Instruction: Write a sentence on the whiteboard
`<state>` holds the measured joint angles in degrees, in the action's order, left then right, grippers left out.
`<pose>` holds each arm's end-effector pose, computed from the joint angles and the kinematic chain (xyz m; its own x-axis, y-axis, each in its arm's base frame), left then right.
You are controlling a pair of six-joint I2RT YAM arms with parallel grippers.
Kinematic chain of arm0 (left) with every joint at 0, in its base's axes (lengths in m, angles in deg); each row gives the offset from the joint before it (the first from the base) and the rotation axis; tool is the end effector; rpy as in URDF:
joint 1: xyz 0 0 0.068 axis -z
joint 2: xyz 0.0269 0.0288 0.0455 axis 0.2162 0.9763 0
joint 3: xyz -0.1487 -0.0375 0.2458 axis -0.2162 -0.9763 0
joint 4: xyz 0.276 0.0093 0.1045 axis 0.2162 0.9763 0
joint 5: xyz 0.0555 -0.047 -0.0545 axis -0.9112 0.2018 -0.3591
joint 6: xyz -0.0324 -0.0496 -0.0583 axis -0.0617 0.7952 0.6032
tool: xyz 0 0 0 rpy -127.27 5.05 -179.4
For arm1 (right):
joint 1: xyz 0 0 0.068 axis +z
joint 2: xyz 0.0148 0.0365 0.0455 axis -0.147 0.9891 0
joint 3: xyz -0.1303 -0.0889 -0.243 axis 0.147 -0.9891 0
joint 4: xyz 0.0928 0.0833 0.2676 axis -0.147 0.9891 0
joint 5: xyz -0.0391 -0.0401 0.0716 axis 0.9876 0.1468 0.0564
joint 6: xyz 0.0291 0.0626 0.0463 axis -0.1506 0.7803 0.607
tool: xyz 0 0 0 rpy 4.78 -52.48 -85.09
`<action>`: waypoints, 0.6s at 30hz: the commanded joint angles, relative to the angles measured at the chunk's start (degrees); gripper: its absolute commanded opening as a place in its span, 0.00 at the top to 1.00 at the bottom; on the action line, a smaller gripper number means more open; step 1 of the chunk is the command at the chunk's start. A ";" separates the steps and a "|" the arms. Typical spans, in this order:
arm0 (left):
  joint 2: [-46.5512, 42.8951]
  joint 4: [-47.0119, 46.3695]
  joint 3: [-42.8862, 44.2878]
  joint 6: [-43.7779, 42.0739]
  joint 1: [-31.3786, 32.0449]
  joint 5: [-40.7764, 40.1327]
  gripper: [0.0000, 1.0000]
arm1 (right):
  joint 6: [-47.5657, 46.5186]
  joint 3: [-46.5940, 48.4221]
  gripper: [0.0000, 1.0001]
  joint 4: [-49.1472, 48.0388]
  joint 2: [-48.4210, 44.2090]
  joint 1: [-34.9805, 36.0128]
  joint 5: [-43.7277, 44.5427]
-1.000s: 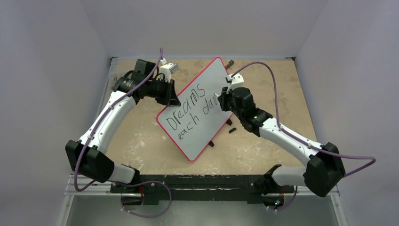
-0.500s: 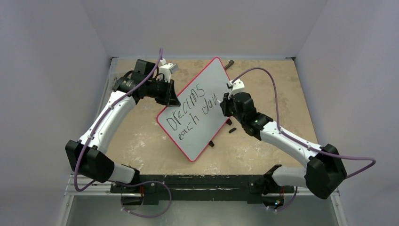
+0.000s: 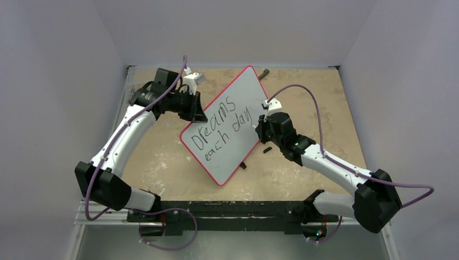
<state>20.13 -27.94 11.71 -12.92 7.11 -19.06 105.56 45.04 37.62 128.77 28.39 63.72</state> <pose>0.3122 -0.1505 0.3521 -0.7880 0.1613 -0.5941 0.5024 0.7263 -0.4691 0.2684 0.1836 0.2337 -0.4868 -0.0275 -0.8731 -0.3304 0.9311 0.1549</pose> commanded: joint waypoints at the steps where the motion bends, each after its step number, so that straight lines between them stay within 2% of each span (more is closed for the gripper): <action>1: -1.26 -0.89 0.16 -6.00 0.22 -7.65 1.00 | 2.09 -1.13 1.00 2.34 -0.83 0.58 -6.10; 18: -1.52 -0.93 0.16 -6.06 0.27 -7.91 1.00 | 3.77 -0.80 1.00 1.63 -1.73 0.54 -11.03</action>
<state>19.84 -27.86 11.71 -12.97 7.11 -19.06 107.61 43.80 41.32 127.17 28.34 58.32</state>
